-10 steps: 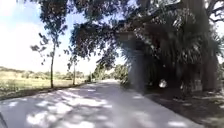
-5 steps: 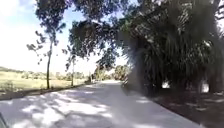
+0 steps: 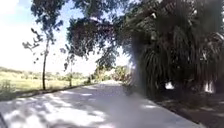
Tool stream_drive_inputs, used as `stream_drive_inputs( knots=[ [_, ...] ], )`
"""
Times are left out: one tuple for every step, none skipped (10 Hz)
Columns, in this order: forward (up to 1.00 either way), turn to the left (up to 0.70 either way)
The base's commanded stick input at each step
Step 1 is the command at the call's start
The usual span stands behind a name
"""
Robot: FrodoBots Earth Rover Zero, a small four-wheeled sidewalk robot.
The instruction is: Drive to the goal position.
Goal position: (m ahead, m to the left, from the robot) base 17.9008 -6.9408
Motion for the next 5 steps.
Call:
stream_drive_inputs(
  knots=[
    [0.70,0.09],
    [0.70,0.10],
    [0.70,0.03],
    [0.70,0.00],
    [0.70,0.00]
  ],
)
